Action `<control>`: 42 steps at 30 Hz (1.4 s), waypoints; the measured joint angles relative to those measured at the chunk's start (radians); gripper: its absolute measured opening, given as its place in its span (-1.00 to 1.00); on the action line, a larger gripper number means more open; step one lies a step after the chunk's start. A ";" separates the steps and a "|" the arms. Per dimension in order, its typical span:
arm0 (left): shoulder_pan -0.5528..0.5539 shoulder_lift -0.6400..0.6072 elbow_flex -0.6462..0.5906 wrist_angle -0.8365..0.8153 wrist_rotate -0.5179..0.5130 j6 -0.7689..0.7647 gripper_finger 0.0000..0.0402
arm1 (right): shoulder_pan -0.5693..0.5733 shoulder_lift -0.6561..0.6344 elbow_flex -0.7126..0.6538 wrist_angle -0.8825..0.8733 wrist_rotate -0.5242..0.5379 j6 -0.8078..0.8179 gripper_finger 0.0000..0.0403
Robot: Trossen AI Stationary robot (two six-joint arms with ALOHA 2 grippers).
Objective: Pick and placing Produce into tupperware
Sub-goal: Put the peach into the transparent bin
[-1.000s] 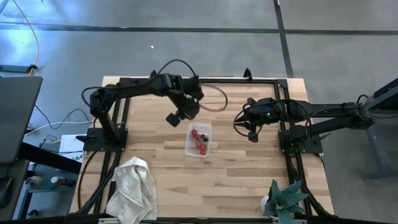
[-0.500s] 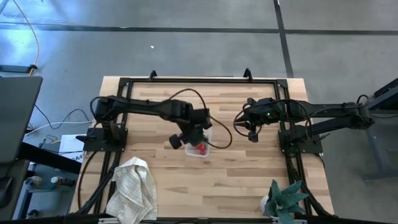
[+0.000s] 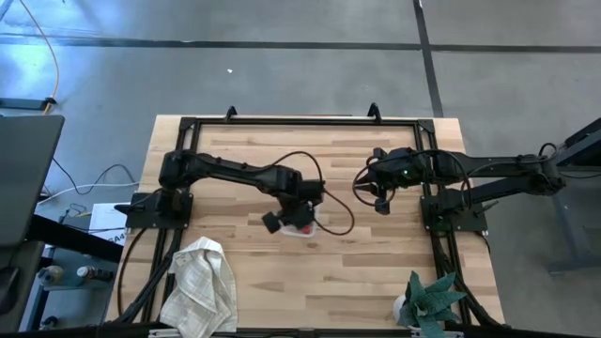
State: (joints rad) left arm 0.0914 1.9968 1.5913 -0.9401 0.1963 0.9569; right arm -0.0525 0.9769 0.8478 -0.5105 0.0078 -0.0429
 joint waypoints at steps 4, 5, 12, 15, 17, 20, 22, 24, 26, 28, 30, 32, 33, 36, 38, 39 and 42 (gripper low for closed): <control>0.000 0.033 -0.007 -0.010 -0.010 0.003 -0.38 | 0.000 0.000 0.000 -0.001 0.000 0.000 -0.77; 0.000 0.037 -0.011 -0.042 -0.010 0.003 -0.38 | 0.000 -0.001 0.000 0.002 0.000 0.000 -0.77; 0.000 0.072 -0.007 -0.007 -0.030 0.006 -0.38 | 0.000 0.000 0.000 -0.002 0.000 0.001 -0.77; 0.000 0.078 -0.012 -0.030 -0.032 0.007 -0.38 | 0.000 0.000 0.000 -0.001 0.000 0.000 -0.77; 0.000 0.089 -0.007 -0.014 -0.033 0.006 -0.38 | 0.000 -0.001 0.000 -0.001 0.000 0.001 -0.77; 0.000 0.099 -0.010 -0.022 -0.033 0.008 -0.38 | 0.000 -0.001 0.000 -0.001 0.000 0.001 -0.77; -0.001 0.106 -0.009 -0.017 -0.032 0.011 -0.38 | 0.000 -0.001 0.000 -0.001 0.000 0.001 -0.77; -0.001 0.106 -0.011 -0.023 -0.031 0.013 -0.38 | 0.000 -0.001 0.000 -0.002 0.000 0.000 -0.77; -0.001 0.115 -0.008 -0.007 -0.031 0.015 -0.38 | 0.000 -0.001 0.000 -0.001 0.000 0.001 -0.77; -0.001 0.120 -0.011 -0.017 -0.032 0.015 -0.38 | 0.000 -0.001 0.000 -0.002 0.000 0.000 -0.77; -0.001 0.118 -0.010 -0.008 -0.031 0.025 -0.38 | 0.000 -0.001 0.000 -0.001 0.000 0.001 -0.77; -0.002 0.118 -0.010 -0.004 -0.031 0.031 -0.38 | 0.000 -0.001 0.000 -0.001 0.000 0.000 -0.77; -0.002 0.118 -0.010 -0.001 -0.030 0.033 -0.38 | 0.000 -0.001 0.000 -0.001 0.000 0.000 -0.77; -0.001 0.118 -0.010 0.005 -0.029 0.034 -0.38 | 0.000 -0.001 0.000 -0.001 0.000 0.000 -0.77; 0.000 0.118 -0.010 0.001 -0.024 0.044 -0.38 | 0.000 -0.001 0.000 -0.001 0.000 0.000 -0.77; 0.000 0.118 -0.010 0.001 -0.021 0.052 -0.38 | 0.000 -0.001 0.000 -0.001 0.000 0.001 -0.77; -0.002 0.129 -0.010 0.003 -0.021 0.069 -0.38 | 0.000 -0.001 0.000 -0.001 0.000 0.000 -0.77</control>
State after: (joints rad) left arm 0.0891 2.1257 1.5818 -0.9370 0.1757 1.0258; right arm -0.0526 0.9764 0.8478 -0.5117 0.0078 -0.0428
